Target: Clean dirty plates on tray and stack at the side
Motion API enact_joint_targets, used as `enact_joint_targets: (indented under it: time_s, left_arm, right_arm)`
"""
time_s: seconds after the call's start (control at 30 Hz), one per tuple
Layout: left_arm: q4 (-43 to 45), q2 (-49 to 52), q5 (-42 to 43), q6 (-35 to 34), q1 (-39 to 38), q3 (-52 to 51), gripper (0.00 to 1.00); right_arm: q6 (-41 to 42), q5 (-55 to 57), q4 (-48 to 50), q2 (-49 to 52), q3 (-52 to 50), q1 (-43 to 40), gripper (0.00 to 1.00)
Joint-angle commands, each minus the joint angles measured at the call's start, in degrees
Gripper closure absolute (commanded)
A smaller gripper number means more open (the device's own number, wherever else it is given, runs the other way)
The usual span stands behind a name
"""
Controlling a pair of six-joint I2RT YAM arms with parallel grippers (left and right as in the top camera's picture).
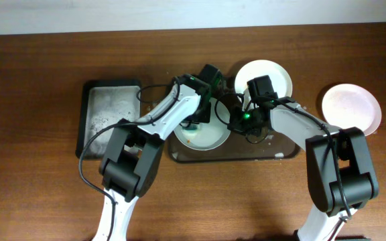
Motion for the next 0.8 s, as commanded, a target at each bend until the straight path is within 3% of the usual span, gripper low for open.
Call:
enact_joint_targets:
  time_s: [0.0, 0.13, 0.33, 0.5, 0.67, 0.77]
  left_arm:
    - [-2.84, 1.31, 20.81, 11.63, -0.37, -0.37, 0.99]
    - [-0.55, 1.31, 19.23, 14.21, 0.07, 0.37, 0.99]
    - [6.84, 1.33, 3.21, 7.91, 3.26, 0.35, 0.99]
    - [7.72, 1.33, -5.29, 7.93, 5.81, 0.35, 0.99]
    - [2.51, 1.33, -5.42, 7.93, 6.45, 0.33, 0.99]
    - [-1.6, 1.33, -0.48, 8.31, 6.12, 0.35, 0.99]
  right_arm:
    - [-0.61, -0.59, 0.13, 1.07, 0.42, -0.09, 0.96]
    - [-0.63, -0.85, 0.13, 1.07, 0.42, -0.09, 0.96]
    - [-0.63, -0.98, 0.09, 1.07, 0.42, -0.02, 0.96]
    - [-0.66, -0.96, 0.15, 1.07, 0.42, 0.35, 0.96]
    - [-0.66, -0.96, 0.17, 1.07, 0.42, 0.35, 0.96]
    - [-0.63, -0.96, 0.31, 1.07, 0.42, 0.33, 0.96]
